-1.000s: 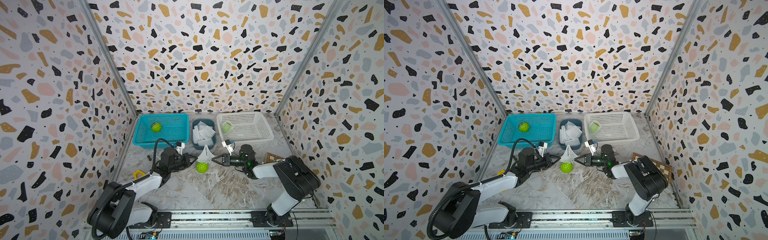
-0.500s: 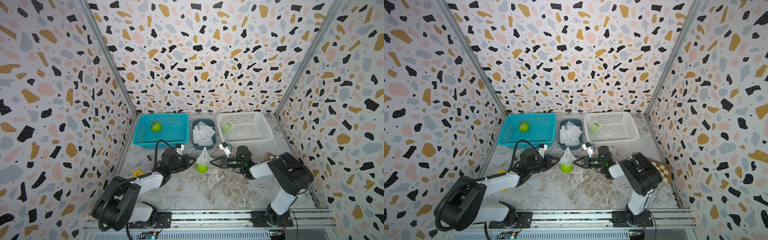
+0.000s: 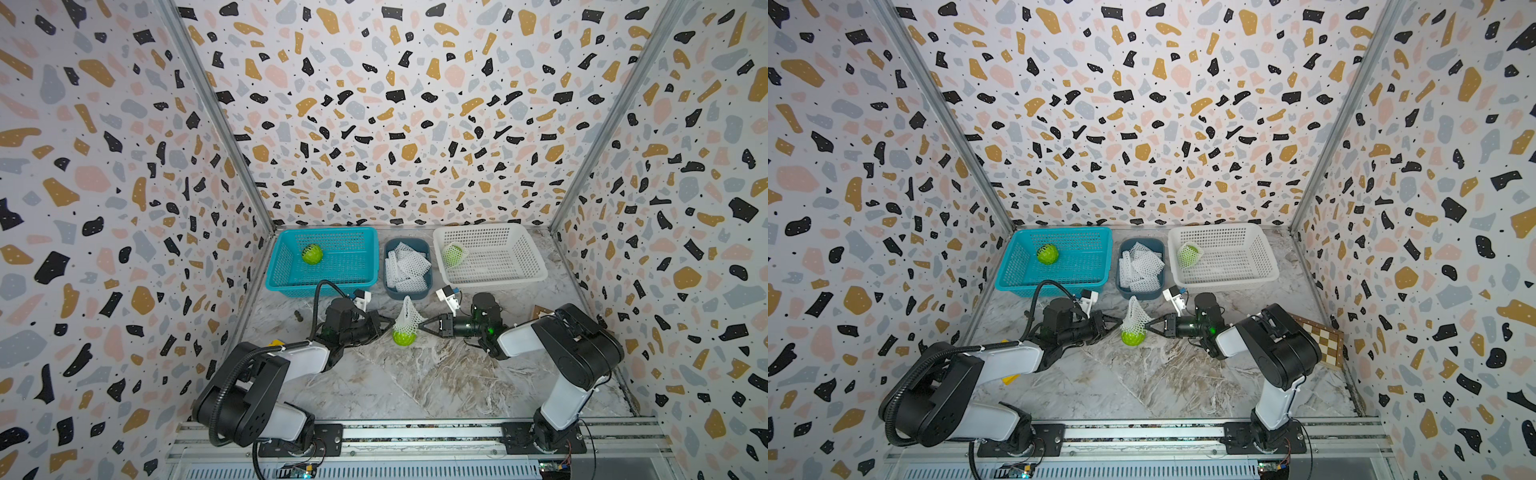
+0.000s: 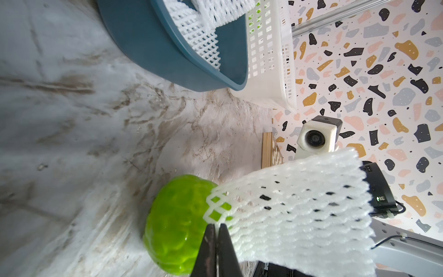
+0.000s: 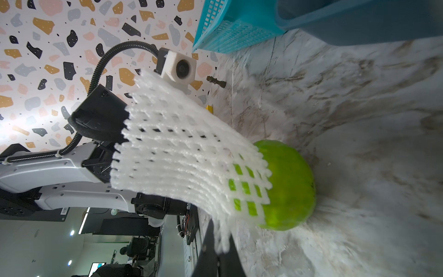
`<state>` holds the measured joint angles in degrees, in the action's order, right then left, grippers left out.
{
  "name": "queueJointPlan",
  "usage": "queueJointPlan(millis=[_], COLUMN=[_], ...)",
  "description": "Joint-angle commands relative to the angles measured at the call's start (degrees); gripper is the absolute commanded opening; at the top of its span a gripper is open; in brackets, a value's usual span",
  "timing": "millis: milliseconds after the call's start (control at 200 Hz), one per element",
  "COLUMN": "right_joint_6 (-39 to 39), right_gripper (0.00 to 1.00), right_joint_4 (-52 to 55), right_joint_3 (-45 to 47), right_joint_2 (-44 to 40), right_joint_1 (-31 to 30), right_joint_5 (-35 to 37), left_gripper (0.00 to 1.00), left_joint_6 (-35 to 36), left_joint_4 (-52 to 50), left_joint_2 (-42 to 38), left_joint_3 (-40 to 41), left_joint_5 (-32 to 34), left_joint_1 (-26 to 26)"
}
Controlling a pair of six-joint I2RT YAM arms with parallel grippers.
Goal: Sleeve custard apples in foam nets
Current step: Put on the foam net on the custard apple.
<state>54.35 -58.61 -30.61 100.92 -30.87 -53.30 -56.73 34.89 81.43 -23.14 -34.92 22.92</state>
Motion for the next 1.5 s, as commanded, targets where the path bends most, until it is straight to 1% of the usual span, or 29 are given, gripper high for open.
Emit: queueJointPlan(millis=[0,275,546,786,946,1206,1492], right_joint_6=[-0.9,-0.46,-0.55,-0.47,-1.14,-2.37,-1.86], right_gripper=[0.0,0.0,0.0,0.0,0.0,0.0,0.0], right_joint_4=[-1.01,-1.84,-2.54,-2.35,-0.96,2.17,1.92], right_joint_3=[-1.29,-0.43,0.37,0.53,-0.18,-2.47,-3.23], right_joint_2=[0.5,0.95,1.82,1.56,0.6,-1.57,-0.44], right_joint_1=[-0.25,-0.38,-1.4,-1.55,-1.24,1.4,1.36], right_joint_5=[-0.45,-1.06,-1.45,-1.54,-1.21,-0.72,-0.94], left_gripper=[0.0,0.0,0.0,0.0,0.0,0.0,0.0], left_joint_6=[0.08,-0.64,-0.59,1.42,1.53,3.11,2.7], left_joint_4=[3.0,2.74,0.73,-4.49,-4.39,-6.06,-3.35], left_joint_2=[0.48,0.5,-2.81,-5.62,-5.04,-4.73,0.19], left_joint_3=[0.02,0.75,2.39,1.69,1.06,-2.51,-4.2], left_joint_5=[-1.01,-2.25,-2.11,-1.19,-1.35,-0.84,-2.58], left_joint_1=[-0.31,-0.3,-0.29,-0.31,-0.26,-1.09,-1.46])
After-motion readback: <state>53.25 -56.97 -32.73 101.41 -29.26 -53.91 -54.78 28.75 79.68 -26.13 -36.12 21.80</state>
